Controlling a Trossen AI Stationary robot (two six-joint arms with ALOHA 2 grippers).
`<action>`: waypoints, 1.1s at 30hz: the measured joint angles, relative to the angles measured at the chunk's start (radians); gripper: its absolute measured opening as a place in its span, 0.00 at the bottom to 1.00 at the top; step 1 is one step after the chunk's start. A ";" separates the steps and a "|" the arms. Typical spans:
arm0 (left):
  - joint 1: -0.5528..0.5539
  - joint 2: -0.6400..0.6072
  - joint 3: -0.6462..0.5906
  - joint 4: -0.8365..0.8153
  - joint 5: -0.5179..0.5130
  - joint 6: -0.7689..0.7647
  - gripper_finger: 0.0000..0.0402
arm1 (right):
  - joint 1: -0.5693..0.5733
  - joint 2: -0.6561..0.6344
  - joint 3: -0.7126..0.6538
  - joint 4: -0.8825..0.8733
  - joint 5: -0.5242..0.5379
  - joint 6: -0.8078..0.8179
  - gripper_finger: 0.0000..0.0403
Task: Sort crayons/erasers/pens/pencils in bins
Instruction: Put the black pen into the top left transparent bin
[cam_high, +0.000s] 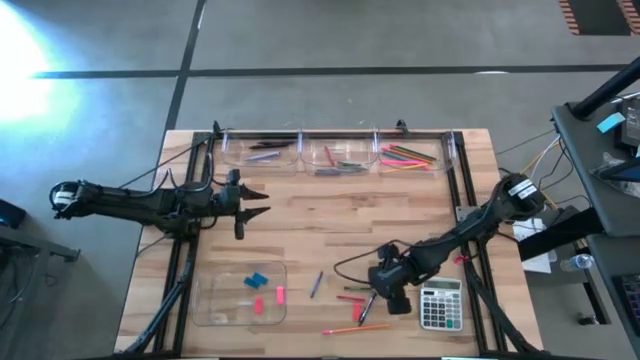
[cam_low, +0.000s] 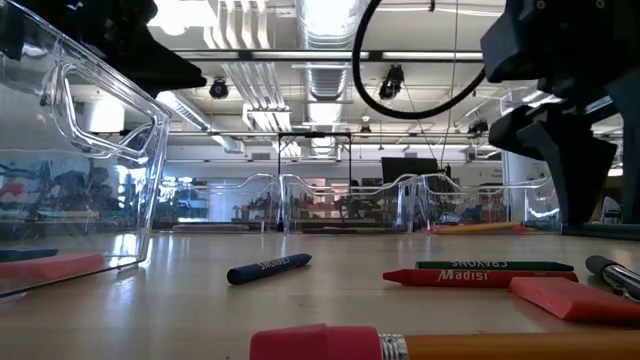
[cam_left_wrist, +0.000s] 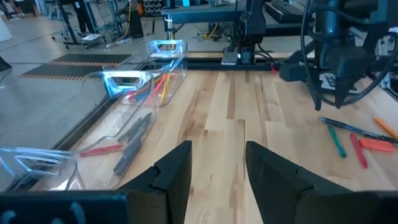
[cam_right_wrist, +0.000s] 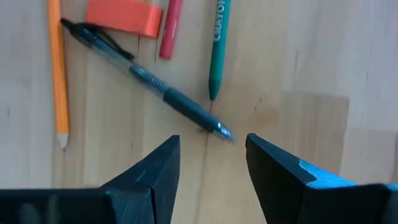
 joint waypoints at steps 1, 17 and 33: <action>0.000 0.008 0.000 0.007 0.000 0.001 0.34 | 0.002 0.005 0.000 0.006 0.000 0.000 0.42; 0.000 0.051 0.006 0.017 0.003 0.003 0.34 | 0.032 0.147 0.061 0.061 0.006 -0.115 0.42; 0.000 0.051 0.006 0.017 0.006 0.003 0.34 | 0.054 0.158 0.062 -0.026 -0.016 -0.122 0.28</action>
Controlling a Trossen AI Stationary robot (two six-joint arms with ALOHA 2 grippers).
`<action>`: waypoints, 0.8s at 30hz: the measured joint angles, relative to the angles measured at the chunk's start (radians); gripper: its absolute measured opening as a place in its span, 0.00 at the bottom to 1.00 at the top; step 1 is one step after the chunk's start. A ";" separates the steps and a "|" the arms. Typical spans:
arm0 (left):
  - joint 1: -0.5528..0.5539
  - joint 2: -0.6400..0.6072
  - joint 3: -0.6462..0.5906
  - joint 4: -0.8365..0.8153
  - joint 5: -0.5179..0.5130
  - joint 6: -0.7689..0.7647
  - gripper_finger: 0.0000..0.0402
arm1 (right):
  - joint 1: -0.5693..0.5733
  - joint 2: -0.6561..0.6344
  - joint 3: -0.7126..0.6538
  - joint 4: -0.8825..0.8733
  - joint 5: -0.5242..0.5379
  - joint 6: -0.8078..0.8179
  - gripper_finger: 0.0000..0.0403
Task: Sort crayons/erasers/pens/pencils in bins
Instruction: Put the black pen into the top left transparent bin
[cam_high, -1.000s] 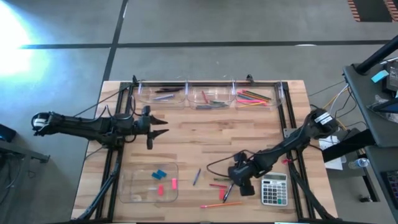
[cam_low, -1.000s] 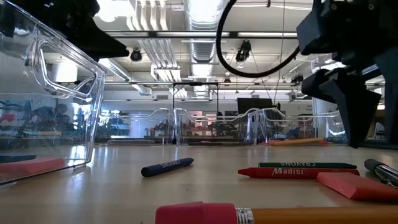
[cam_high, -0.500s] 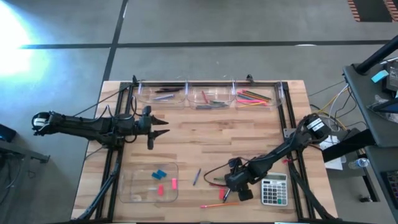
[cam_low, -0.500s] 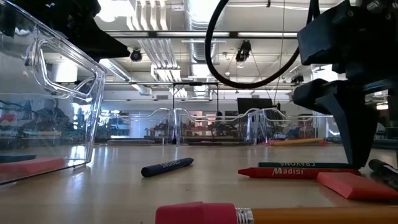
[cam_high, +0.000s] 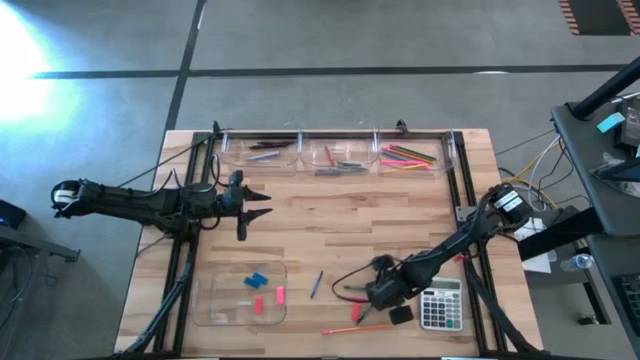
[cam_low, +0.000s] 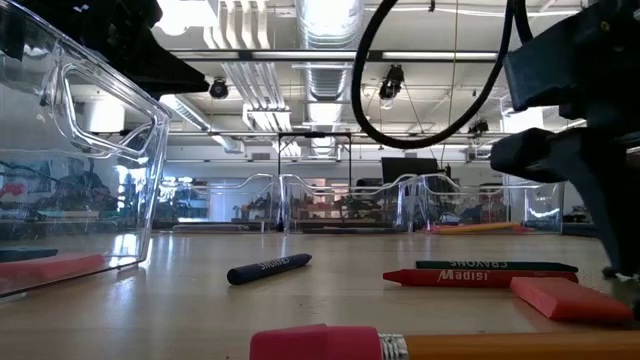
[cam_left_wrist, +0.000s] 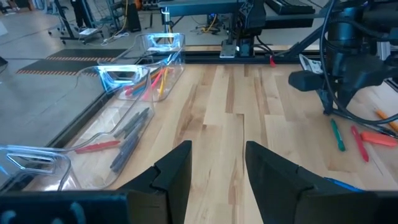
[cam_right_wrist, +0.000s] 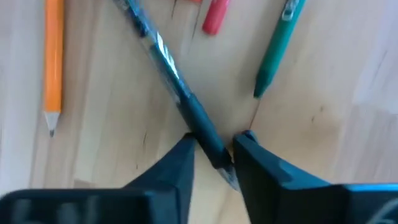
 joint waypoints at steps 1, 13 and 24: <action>0.000 0.000 0.000 -0.001 0.000 0.000 0.34 | 0.000 0.000 0.000 -0.013 -0.003 0.003 0.25; 0.000 -0.001 0.000 0.003 0.000 0.000 0.34 | 0.000 0.000 0.059 -0.189 -0.037 -0.001 0.06; 0.000 -0.028 0.012 0.004 -0.001 0.001 0.34 | -0.021 -0.037 0.201 -0.240 0.192 -0.176 0.06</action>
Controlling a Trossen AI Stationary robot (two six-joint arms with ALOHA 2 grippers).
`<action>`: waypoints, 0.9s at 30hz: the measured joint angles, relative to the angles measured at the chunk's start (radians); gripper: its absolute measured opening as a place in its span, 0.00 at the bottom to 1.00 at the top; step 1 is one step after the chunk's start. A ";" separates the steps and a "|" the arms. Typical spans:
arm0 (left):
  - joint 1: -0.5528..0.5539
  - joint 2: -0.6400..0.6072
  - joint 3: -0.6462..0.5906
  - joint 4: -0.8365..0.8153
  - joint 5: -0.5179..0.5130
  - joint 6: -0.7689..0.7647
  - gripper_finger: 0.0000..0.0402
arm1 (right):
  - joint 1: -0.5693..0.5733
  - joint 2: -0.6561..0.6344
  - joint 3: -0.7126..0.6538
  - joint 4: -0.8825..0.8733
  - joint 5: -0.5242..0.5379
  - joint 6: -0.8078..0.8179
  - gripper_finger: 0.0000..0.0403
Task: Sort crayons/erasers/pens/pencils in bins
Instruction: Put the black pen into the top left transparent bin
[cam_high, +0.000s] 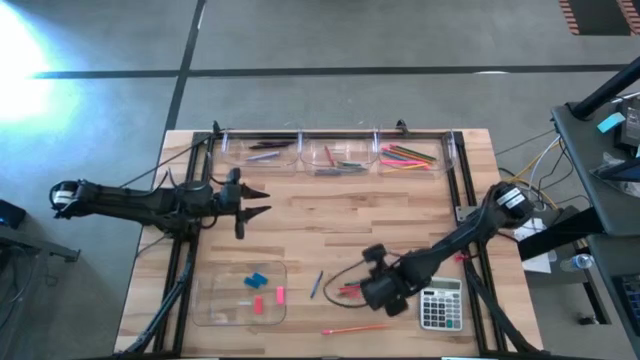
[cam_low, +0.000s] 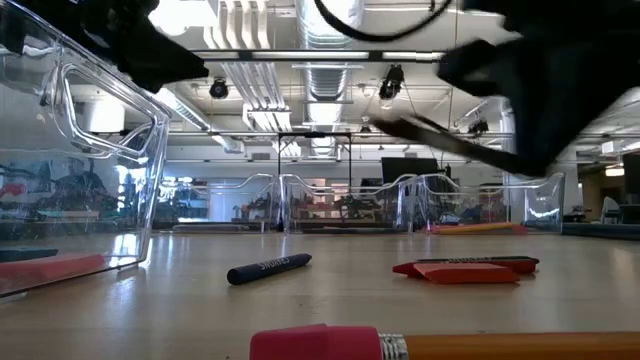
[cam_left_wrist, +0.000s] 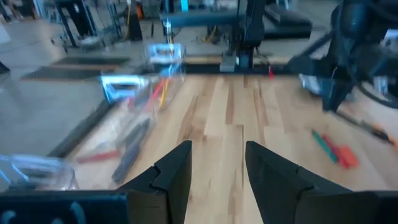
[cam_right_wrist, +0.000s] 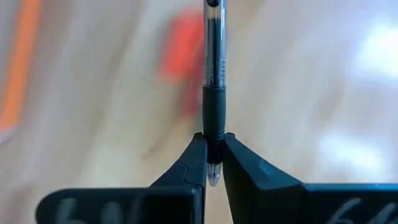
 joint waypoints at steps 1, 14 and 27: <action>0.000 -0.008 0.007 0.002 0.000 0.000 0.34 | -0.016 -0.009 0.010 0.017 0.050 -0.026 0.06; 0.000 -0.122 0.014 -0.006 -0.003 -0.002 0.34 | -0.537 -0.071 0.033 0.546 0.022 -0.420 0.06; -0.001 -0.136 0.005 -0.028 -0.003 0.006 0.34 | -0.944 0.258 0.351 0.855 -0.360 -0.397 0.06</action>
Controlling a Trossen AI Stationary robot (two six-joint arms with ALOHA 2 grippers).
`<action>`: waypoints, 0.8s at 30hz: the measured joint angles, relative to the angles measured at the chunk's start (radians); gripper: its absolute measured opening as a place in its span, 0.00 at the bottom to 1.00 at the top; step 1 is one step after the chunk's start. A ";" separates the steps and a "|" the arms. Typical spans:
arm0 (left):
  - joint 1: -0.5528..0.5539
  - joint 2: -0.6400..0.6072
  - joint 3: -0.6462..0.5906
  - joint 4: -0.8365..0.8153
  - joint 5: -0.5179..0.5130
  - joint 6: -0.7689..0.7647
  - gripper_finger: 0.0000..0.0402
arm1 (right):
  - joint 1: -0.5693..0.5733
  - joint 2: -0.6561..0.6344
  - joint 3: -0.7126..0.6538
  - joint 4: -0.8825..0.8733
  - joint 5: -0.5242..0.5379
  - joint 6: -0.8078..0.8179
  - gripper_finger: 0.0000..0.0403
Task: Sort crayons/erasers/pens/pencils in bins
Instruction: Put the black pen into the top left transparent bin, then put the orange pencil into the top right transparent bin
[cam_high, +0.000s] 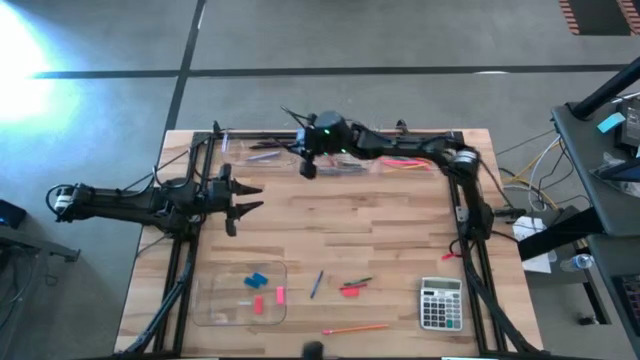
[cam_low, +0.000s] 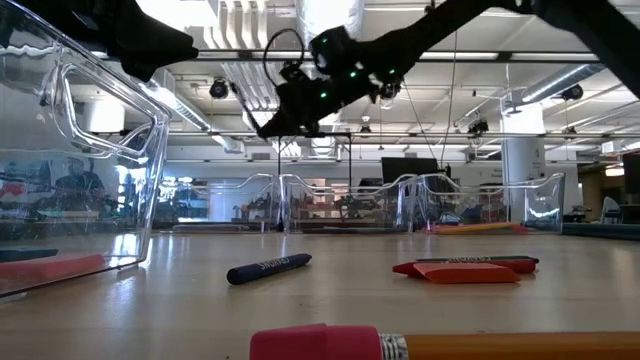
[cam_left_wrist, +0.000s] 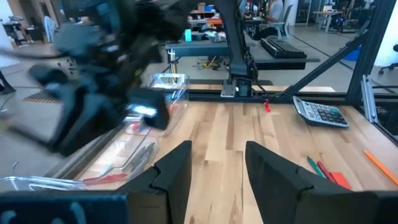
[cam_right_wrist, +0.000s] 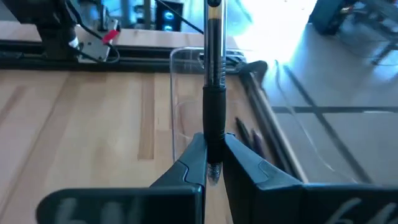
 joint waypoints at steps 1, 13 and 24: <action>0.000 0.000 0.000 0.000 0.000 0.002 0.34 | -0.008 0.036 0.044 -0.005 -0.027 0.008 0.06; 0.000 0.000 -0.001 -0.005 0.000 0.026 0.34 | -0.040 0.363 0.562 -0.438 -0.077 0.005 0.15; 0.000 0.004 -0.001 -0.006 -0.002 0.030 0.34 | -0.040 0.311 0.675 -0.767 -0.055 0.006 0.45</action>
